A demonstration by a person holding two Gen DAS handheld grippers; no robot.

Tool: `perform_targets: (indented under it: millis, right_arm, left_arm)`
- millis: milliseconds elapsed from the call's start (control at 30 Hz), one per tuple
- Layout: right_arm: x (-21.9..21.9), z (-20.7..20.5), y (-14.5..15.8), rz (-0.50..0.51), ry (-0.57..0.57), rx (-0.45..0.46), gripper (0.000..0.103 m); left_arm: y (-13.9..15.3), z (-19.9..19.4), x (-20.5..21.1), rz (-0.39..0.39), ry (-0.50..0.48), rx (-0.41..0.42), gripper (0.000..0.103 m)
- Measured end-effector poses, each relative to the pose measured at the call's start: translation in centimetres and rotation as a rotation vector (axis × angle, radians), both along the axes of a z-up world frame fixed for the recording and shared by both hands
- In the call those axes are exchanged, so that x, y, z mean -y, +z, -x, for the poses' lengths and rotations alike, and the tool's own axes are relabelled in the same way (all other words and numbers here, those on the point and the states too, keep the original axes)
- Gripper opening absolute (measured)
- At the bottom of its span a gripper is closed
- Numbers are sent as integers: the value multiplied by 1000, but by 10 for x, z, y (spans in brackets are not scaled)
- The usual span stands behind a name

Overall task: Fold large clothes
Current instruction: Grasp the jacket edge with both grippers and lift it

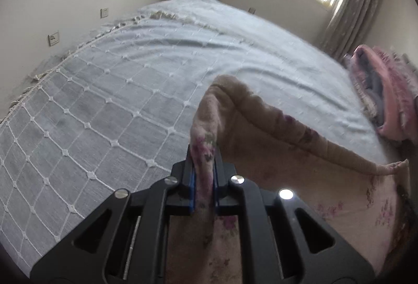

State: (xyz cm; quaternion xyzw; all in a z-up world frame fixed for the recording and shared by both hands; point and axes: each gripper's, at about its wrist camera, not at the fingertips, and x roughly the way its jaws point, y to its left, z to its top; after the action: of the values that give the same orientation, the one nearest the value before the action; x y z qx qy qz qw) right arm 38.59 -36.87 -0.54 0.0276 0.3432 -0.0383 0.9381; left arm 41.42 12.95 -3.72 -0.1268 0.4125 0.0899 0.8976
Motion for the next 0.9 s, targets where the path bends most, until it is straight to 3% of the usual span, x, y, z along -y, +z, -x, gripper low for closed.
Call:
perform_targets:
  millis: [100,167,333,533,767,900]
  right_arm:
    - [-7,-30,-82,50,-51,-210,13]
    - [-5,-33,-119,52,-70,-266,13]
    - [13,-32,-110,-36,-83,-246,14]
    - [13,-25,-115,-51,-96,-232,19]
    - [31,-20,-122,-133,-138,-231,35]
    - [30,-20,-122,-103,-160,-242,46]
  left_arm:
    - [-67,-14,7,-55,39,-117,12]
    - [-87,-9,9,-76,54,-114,13]
    - [-79,-3,5,-45,58,-59,13]
    - [-84,15,2,1,70,-23,19]
    - [-88,14,2,-5,77,-31,27]
    - [-90,13,-2,12,90,-41,36]
